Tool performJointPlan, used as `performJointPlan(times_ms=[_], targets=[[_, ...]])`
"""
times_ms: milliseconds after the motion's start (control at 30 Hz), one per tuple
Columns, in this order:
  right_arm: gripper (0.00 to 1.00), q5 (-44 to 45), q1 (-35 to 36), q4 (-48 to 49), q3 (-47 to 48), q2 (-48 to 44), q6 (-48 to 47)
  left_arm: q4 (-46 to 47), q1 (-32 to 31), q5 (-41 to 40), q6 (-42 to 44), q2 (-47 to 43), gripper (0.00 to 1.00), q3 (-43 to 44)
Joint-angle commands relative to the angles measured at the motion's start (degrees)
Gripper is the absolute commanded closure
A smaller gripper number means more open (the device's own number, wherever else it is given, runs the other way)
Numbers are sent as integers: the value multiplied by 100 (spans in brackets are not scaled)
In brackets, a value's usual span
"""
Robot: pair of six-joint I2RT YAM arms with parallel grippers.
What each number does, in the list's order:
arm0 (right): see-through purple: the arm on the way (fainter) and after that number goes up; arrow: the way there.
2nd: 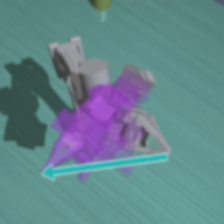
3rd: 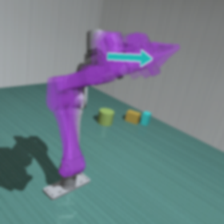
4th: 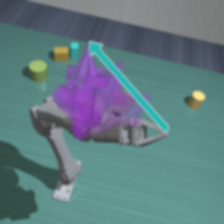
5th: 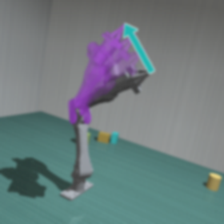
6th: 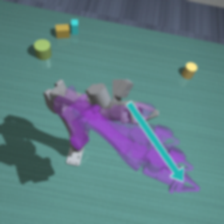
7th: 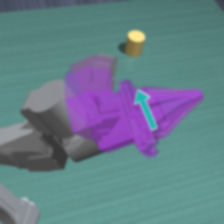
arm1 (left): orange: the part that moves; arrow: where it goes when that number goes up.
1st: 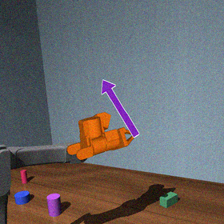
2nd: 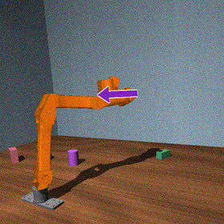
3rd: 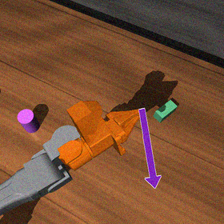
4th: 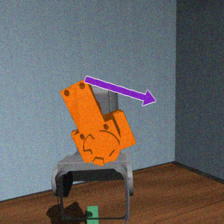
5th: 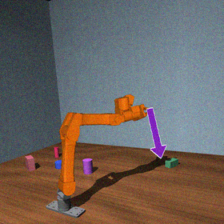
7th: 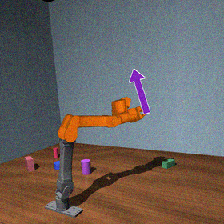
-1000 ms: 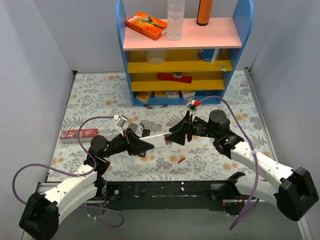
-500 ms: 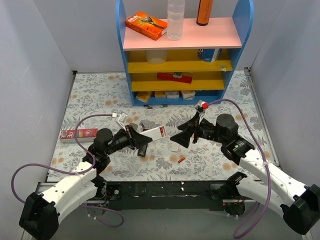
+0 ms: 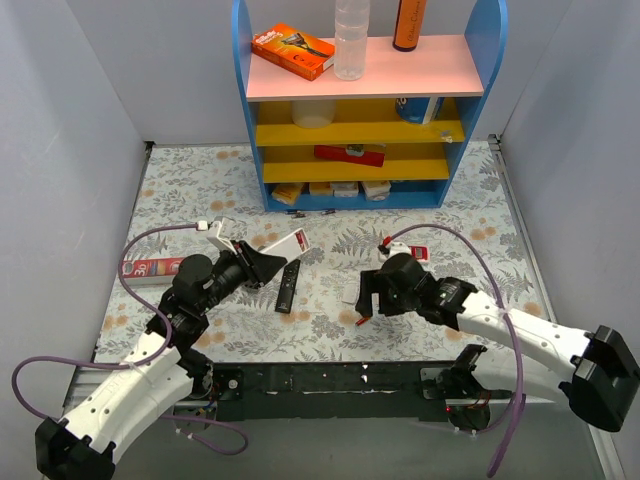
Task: Load the batteries into the remote control
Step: Adjust the remote control, then pick up the battery from the center of the board.
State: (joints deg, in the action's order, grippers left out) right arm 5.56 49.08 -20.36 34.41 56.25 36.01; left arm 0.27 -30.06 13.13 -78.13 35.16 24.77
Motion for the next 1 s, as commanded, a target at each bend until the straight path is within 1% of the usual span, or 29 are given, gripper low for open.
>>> performJointPlan(times_ms=[0,33,67,100,267,467,633,767,967], targets=[[11,1508,672,-917,276,517,1091,-449,1,-460,307,-97,100,282],[12,1570,864,-978,320,762,1327,-449,1,-486,307,-97,100,265],[15,1614,927,-1083,390,887,1478,-440,9,-486,307,-88,100,265],[17,1684,989,-1110,425,1079,1575,-440,1,-478,307,-79,100,256],[28,1781,1253,-944,566,1388,1988,-362,1,-425,272,0,100,177],[31,1896,1438,-908,856,1801,2050,-344,1,-372,254,35,100,151],[34,1966,1534,-1215,1128,2232,2121,-335,1,-346,237,44,100,142],[43,1940,1561,-1278,1199,2426,2068,-317,1,-337,219,44,100,124],[47,1852,1587,-1163,1261,2637,1945,-291,1,-293,184,61,100,89]])
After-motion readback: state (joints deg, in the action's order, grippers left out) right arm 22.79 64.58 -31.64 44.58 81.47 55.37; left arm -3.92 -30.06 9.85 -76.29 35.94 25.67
